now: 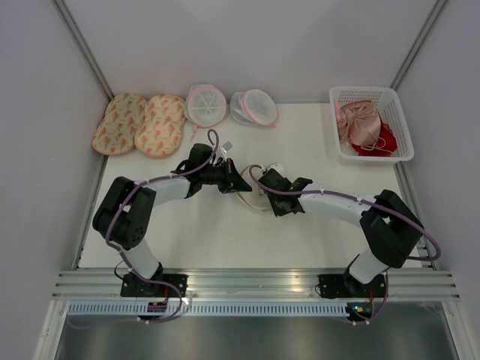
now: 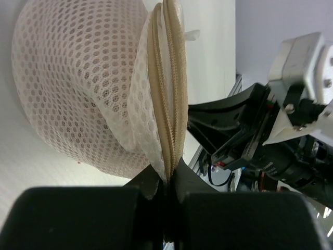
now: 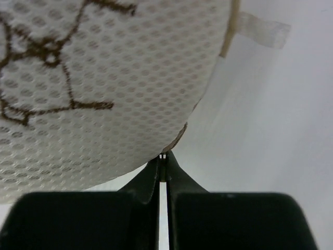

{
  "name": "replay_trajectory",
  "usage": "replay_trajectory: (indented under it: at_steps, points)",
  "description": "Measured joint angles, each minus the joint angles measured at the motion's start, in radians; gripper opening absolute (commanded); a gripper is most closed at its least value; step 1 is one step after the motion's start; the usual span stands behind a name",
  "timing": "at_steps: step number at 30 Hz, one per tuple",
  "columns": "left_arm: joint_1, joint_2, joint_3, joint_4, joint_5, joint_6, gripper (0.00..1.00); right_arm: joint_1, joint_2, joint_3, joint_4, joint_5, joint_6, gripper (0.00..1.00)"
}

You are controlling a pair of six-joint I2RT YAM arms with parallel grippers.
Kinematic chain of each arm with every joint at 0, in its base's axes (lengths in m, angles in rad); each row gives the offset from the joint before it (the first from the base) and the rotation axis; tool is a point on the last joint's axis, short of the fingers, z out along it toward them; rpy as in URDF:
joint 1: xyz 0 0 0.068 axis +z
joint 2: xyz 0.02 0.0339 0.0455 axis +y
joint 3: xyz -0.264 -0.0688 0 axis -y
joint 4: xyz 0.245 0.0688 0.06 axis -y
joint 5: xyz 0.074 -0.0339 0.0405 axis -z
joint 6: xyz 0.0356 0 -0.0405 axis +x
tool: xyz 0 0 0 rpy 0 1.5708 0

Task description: Unzip the laundry bag and remove the bra

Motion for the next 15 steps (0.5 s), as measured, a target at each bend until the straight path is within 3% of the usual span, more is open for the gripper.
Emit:
replay_trajectory:
  at_steps: [1,2,3,5,9,11,15]
  points:
    - [0.0,0.011,0.023,-0.015,0.011,0.019,0.04,-0.005,0.001,0.009,-0.007,0.037,0.01,0.0]
    - [0.0,0.023,0.043,-0.026,0.021,0.037,0.18,-0.01,0.0,0.017,-0.013,0.069,0.02,0.01]
    - [0.0,0.03,0.061,-0.039,0.027,0.055,0.62,-0.013,0.0,0.026,-0.017,0.097,0.027,0.01]
    - [0.001,0.038,0.093,-0.07,0.03,0.094,0.97,-0.019,-0.005,0.032,-0.026,0.15,0.034,0.0]
    - [0.003,0.036,0.123,-0.145,-0.097,0.14,1.0,-0.031,-0.034,0.032,-0.054,0.211,0.044,0.0]
    - [0.003,0.015,0.117,-0.195,-0.234,0.142,1.0,-0.032,-0.051,0.032,-0.062,0.229,0.047,0.01]
    - [0.008,-0.155,0.009,-0.254,-0.469,0.109,1.0,-0.032,-0.063,0.031,-0.063,0.228,0.051,0.0]
